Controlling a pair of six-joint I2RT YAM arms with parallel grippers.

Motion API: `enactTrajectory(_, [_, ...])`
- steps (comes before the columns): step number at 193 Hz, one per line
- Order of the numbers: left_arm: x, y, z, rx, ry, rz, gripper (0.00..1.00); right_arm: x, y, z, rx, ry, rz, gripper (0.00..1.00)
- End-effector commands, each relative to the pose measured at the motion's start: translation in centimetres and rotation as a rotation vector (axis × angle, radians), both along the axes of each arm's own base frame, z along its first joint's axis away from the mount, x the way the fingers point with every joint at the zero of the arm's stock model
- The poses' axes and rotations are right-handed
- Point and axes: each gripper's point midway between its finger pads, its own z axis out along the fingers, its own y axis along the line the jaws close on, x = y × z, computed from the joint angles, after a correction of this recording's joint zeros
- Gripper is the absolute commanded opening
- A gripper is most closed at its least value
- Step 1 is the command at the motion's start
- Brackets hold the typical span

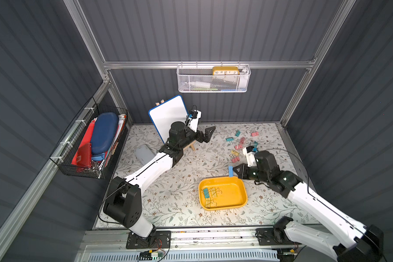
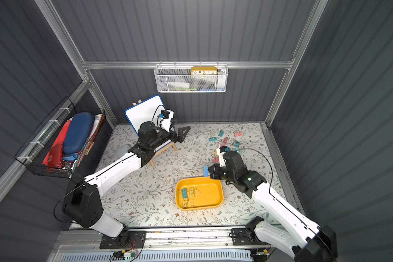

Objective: Put the binder clips in the storage box
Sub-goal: Place the binder clip in the storage box.

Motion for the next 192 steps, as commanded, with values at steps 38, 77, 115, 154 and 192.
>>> enactTrajectory(38, [-0.1, -0.4, 0.2, -0.006, -0.018, -0.027, 0.99, -6.9, 3.8, -6.8, 0.119, 0.316, 0.15, 0.0])
enactTrajectory(77, [0.1, -0.5, -0.6, 0.003, -0.005, -0.029, 0.99, -6.1, 5.4, -9.8, 0.062, 0.366, 0.143, 0.0])
enactTrajectory(115, [0.2, -0.5, -0.6, 0.005, -0.003, -0.027, 0.99, -5.8, 6.3, -13.2, -0.002, 0.423, 0.121, 0.0])
enactTrajectory(154, [0.2, -0.6, -0.5, 0.003, -0.002, -0.03, 0.99, -5.3, 5.7, -15.3, -0.108, 0.413, 0.061, 0.06])
enactTrajectory(192, [0.1, -0.5, -0.2, 0.0, -0.006, -0.027, 0.99, -4.5, 2.9, -14.8, -0.256, 0.322, -0.047, 0.23])
